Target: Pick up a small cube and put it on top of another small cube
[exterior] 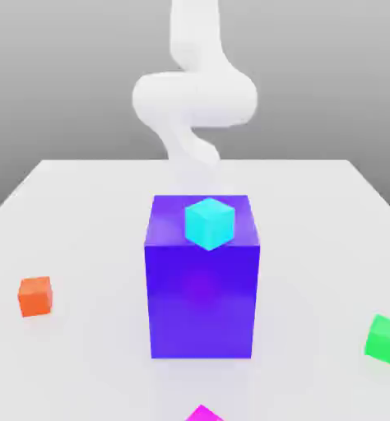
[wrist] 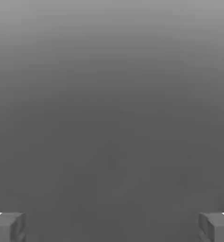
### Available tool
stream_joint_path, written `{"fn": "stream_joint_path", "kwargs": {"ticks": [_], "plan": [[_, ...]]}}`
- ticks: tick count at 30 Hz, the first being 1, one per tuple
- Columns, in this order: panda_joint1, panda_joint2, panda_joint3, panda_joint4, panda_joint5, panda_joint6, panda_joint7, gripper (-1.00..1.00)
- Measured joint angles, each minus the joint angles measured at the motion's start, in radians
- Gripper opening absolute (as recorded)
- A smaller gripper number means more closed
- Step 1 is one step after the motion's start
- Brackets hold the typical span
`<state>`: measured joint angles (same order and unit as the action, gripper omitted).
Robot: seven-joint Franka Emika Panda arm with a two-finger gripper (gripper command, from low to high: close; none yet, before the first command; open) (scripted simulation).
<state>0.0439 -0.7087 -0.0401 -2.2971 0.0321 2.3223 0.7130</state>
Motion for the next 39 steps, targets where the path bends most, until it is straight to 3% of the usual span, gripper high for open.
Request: {"fn": "stream_joint_path", "kwargs": {"ticks": [7,19,25,31,35,36,39], "plan": [[0.111,0.261,-0.102,0.009,0.102,0.061,-0.255,0.0],[0.186,0.695,-0.152,0.023,0.249,0.166,-0.665,0.0],[0.183,0.894,-0.144,0.025,0.233,0.234,-0.809,0.0],[0.185,1.075,-0.153,0.026,0.14,0.316,-0.892,0.0],[0.156,1.221,-0.116,0.054,0.166,0.422,-0.93,0.0],[0.151,1.241,-0.109,0.059,0.172,0.438,-0.934,-1.0],[0.151,1.241,-0.109,0.059,0.172,0.437,-0.934,-1.0]]}}
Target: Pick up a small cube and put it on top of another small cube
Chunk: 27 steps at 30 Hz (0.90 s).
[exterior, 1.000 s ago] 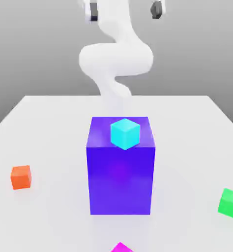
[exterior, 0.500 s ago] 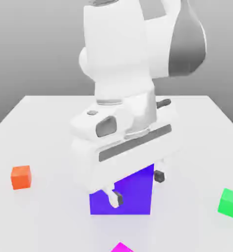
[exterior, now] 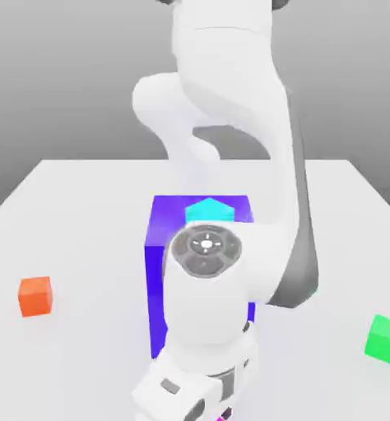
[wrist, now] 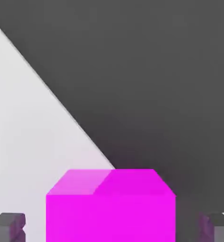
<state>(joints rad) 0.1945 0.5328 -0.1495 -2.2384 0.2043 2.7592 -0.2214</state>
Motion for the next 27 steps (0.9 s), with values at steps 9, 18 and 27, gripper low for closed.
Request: {"fn": "stream_joint_path", "kwargs": {"ticks": [9,18,27], "plan": [[0.058,-0.158,-0.027,-0.045,-0.06,-0.116,0.007,-1.0],[0.247,-0.328,0.191,-0.181,-0.192,-0.15,-0.265,-1.0],[0.369,-0.243,0.286,-0.224,-0.306,-0.014,-0.379,1.0]]}}
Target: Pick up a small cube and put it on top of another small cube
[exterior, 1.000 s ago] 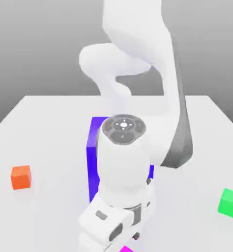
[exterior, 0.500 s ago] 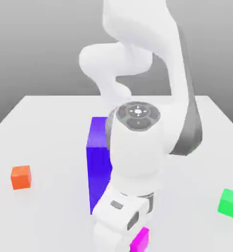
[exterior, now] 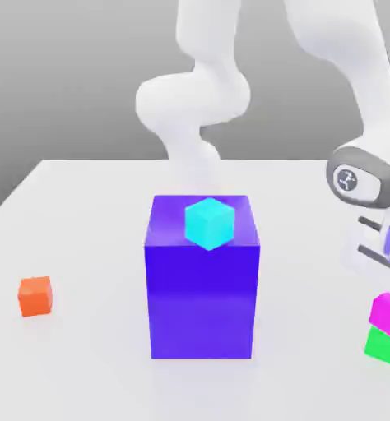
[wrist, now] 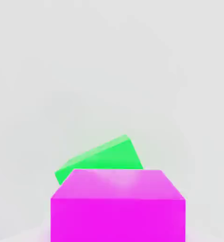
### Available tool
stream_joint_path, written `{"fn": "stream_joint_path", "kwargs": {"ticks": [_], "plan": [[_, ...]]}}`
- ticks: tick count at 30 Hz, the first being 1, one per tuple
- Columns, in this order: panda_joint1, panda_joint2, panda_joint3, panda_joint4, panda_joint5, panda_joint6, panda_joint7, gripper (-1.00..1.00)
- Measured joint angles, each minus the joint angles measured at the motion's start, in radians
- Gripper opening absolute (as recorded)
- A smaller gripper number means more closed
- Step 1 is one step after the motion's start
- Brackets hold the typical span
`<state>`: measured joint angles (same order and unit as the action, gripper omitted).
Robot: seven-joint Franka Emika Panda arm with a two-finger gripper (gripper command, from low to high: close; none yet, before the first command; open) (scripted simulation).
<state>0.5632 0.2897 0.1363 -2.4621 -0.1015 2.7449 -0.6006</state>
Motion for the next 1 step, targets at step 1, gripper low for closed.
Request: {"fn": "stream_joint_path", "kwargs": {"ticks": [1], "plan": [[0.0,0.0,0.0,0.0,0.0,0.0,0.0,1.0]]}}
